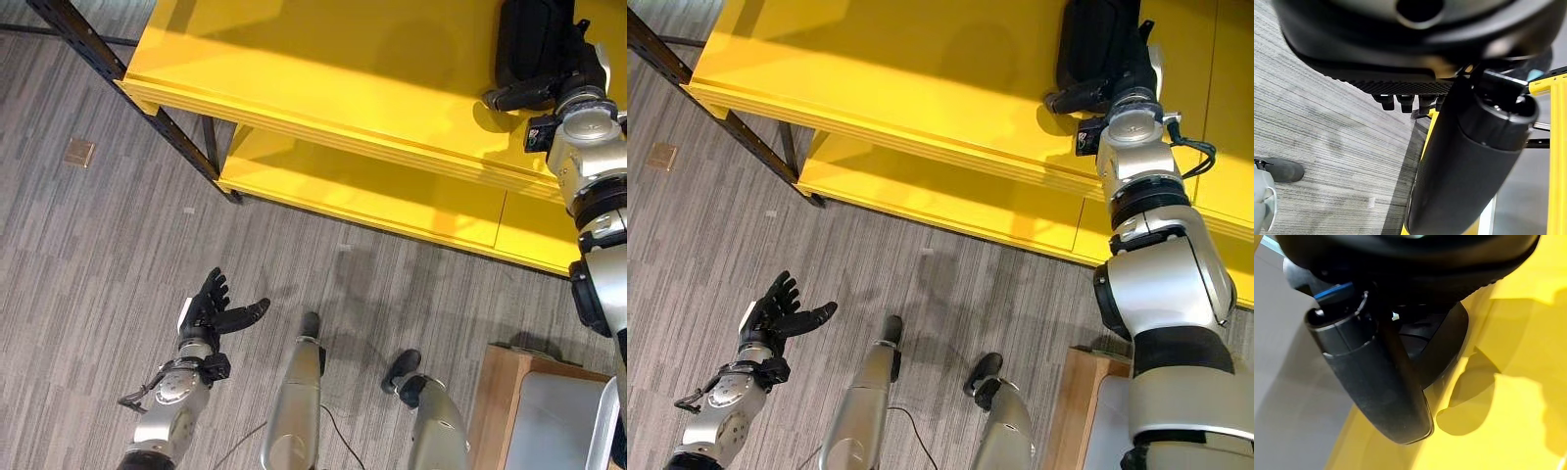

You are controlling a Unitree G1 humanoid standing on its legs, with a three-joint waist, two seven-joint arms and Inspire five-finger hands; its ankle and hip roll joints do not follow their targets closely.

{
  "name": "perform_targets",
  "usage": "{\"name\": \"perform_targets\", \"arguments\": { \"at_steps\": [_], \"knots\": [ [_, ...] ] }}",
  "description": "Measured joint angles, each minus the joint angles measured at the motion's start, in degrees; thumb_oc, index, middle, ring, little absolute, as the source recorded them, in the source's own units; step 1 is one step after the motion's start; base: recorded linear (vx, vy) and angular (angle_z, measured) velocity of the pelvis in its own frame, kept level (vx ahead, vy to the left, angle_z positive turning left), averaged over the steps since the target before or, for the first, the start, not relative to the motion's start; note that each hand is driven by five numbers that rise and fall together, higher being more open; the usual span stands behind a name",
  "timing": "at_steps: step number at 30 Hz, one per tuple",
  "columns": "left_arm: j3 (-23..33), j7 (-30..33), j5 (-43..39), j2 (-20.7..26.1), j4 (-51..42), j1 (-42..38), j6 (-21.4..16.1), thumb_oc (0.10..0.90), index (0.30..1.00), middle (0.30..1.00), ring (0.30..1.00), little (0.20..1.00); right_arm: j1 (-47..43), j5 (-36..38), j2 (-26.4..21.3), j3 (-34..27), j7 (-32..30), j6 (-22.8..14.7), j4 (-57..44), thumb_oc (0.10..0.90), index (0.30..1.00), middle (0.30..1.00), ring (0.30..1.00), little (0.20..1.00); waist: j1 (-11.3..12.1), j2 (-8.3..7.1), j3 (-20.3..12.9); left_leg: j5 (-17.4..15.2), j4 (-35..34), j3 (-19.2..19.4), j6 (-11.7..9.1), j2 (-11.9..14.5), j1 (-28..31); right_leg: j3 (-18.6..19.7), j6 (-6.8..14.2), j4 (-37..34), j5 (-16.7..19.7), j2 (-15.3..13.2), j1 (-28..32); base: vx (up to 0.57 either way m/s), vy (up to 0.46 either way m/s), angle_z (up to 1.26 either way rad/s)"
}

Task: Move parts from the plastic box to the shelf.

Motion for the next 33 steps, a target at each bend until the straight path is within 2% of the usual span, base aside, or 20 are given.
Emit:
{"name": "perform_targets", "arguments": {
  "at_steps": [19,26,33],
  "knots": [
    [-1.7,2.0,0.0,0.0,0.0,-0.1,0.0,0.900,1.000,1.000,1.000,1.000,0.0,0.9,1.3,-1.9,-1.3,-0.7,0.0,0.900,1.000,1.000,1.000,1.000,0.0,0.01,0.0,0.0,0.3,-0.2,0.0,-0.2,-0.3,0.0,0.0,0.3,-0.1,-0.1,-0.1,0.00,0.000,0.00],
    [-1.7,1.9,0.0,0.0,0.0,0.0,-0.1,0.900,1.000,1.000,1.000,1.000,-0.1,-5.6,-0.6,9.0,1.4,1.3,-2.2,0.900,1.000,1.000,1.000,1.000,0.1,-0.13,-1.4,0.1,0.4,-0.5,0.1,-0.4,-1.4,-0.2,0.1,0.6,-0.1,-0.3,-1.0,0.00,0.002,0.02],
    [-1.7,1.9,0.0,0.0,0.3,0.0,-0.9,0.900,1.000,1.000,1.000,1.000,-0.1,-8.2,-0.6,11.5,3.7,1.3,-5.2,0.900,1.000,1.000,1.000,1.000,-0.4,-0.15,-1.4,0.0,0.7,-0.5,0.1,-0.3,-1.4,-0.2,0.2,0.5,0.0,-0.2,-1.1,0.00,0.000,0.00]
  ]
}}
